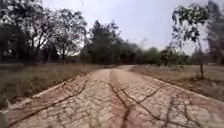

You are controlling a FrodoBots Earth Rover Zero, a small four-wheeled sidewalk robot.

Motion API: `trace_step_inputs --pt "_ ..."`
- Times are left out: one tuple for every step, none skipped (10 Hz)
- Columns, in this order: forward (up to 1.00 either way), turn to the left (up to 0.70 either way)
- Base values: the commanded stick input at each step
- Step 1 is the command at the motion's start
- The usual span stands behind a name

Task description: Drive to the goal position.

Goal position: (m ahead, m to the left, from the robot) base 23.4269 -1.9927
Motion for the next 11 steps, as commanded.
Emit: trace_step_inputs --pt "0.70 0.00" --pt "0.70 0.00" --pt "0.70 0.00" --pt "0.70 0.00" --pt "0.70 0.00" --pt "0.70 0.00" --pt "0.70 0.00" --pt "0.70 0.00" --pt "0.70 0.00" --pt "0.70 0.00" --pt "0.70 0.00"
